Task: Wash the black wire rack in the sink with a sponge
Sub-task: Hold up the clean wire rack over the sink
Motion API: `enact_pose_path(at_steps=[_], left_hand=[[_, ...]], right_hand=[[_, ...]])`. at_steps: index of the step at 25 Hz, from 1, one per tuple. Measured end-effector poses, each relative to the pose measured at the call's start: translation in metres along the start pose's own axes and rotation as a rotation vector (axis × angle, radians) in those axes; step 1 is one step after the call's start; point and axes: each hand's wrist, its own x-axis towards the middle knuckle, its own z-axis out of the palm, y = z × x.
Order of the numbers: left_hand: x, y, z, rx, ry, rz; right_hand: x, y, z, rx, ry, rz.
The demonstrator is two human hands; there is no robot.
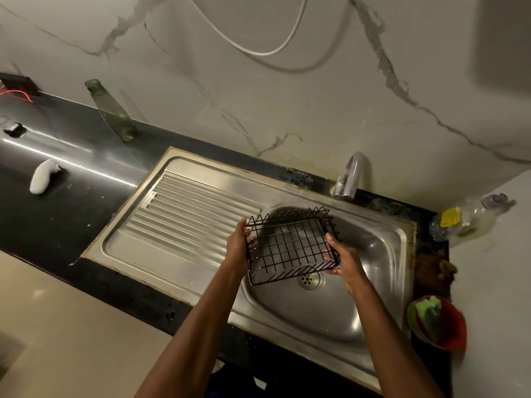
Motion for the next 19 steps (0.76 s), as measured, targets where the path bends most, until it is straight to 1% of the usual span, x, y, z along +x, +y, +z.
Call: enact_pose_path(at_steps=[3, 5, 7, 11, 14, 17, 19], left_hand=[[-0.009, -0.018, -0.001, 0.134, -0.060, 0.068], [-0.012, -0.034, -0.005, 0.278, -0.071, 0.106], [-0.019, -0.048, -0.010, 0.372, -0.114, 0.160], [-0.032, -0.053, -0.016, 0.408, -0.223, 0.199], [-0.041, -0.033, -0.010, 0.414, -0.277, 0.189], [-0.045, -0.015, -0.002, 0.473, -0.342, 0.178], [-0.045, -0.009, 0.000, 0.512, -0.368, 0.175]], right_hand=[[-0.008, 0.011, -0.007, 0.037, 0.070, 0.022], [-0.018, 0.016, -0.011, 0.015, 0.108, 0.028], [-0.028, 0.020, -0.018, -0.001, 0.128, 0.049], [-0.054, 0.020, -0.035, -0.025, 0.016, 0.100], [-0.070, 0.019, -0.042, -0.090, -0.036, 0.113], [-0.086, 0.020, -0.035, -0.049, 0.008, 0.105], [-0.095, 0.022, -0.028, -0.045, 0.075, 0.068]])
